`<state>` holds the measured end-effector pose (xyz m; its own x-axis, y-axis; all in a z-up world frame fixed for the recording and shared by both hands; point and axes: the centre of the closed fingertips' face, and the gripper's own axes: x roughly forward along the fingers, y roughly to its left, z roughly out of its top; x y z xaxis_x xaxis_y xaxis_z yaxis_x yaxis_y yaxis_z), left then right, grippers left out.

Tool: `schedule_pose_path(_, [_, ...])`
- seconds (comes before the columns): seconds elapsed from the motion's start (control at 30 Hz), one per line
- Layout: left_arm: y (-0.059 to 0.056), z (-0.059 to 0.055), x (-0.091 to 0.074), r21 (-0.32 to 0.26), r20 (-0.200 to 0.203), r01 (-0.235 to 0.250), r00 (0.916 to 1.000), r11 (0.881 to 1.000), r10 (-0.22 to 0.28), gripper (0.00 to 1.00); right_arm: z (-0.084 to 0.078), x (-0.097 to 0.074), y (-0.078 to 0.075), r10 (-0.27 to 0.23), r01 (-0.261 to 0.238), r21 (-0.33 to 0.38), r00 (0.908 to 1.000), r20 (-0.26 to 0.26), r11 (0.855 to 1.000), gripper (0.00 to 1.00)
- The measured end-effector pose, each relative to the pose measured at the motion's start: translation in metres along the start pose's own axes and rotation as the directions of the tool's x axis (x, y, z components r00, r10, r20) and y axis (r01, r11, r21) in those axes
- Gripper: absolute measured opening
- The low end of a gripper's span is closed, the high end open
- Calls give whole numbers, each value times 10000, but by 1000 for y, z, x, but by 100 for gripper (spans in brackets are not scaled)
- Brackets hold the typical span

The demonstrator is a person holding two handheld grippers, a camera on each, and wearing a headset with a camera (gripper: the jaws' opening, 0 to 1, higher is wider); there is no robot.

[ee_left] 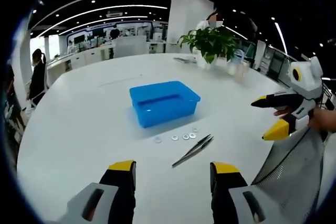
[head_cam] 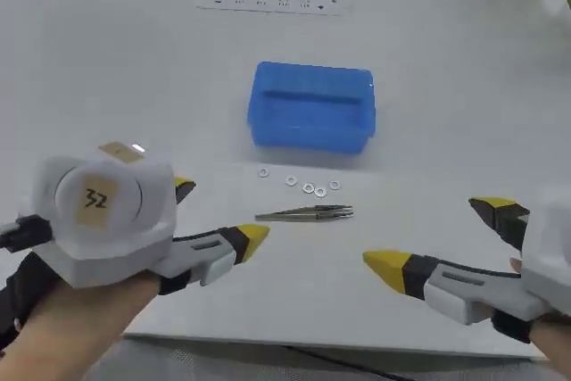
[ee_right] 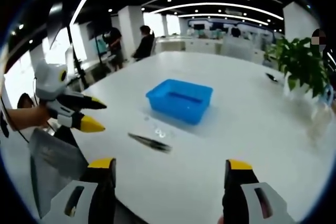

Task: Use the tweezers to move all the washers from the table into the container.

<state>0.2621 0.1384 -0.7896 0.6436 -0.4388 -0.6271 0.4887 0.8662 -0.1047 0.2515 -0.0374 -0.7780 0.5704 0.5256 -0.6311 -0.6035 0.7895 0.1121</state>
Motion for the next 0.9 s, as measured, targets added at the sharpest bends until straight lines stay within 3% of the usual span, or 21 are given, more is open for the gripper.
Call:
schedule_pose_path(0.2, [-4,-2,16,653,-415,572,9977,9962,-545,45,-2,7,5,235,-231,242,9996,-146,9994,83])
schedule_pose_path(0.27, [-11,-3,20,889,-557,1083,9931,9901,-1036,43,-3,9,6,288,-283,247,9994,-209,9993,82])
schedule_pose_path(0.33, [-12,-5,25,975,-641,1201,9914,9880,-1142,44,-4,12,6,315,-309,206,9991,-287,9993,82])
schedule_pose_path(0.4, [-15,-12,29,1163,-1004,1529,9848,9814,-1415,41,-5,13,7,390,-382,231,9987,-327,9990,81])
schedule_pose_path(0.53, [-14,-19,41,1503,-1450,1686,9785,9742,-1469,27,-9,18,9,581,-568,276,9972,-476,9980,79])
schedule_pose_path(0.63, [-15,-23,50,1729,-1738,1883,9720,9668,-1583,24,-10,20,12,676,-668,153,9959,-608,9977,78])
schedule_pose_path(0.8, [-12,-29,62,2649,-2082,1974,9674,9438,-1440,12,-11,24,15,820,-816,87,9942,-689,9966,78])
schedule_pose_path(0.9, [-12,-29,66,2517,-2233,2142,9617,9438,-1587,10,-13,26,14,790,-794,-10,9937,-799,9968,77])
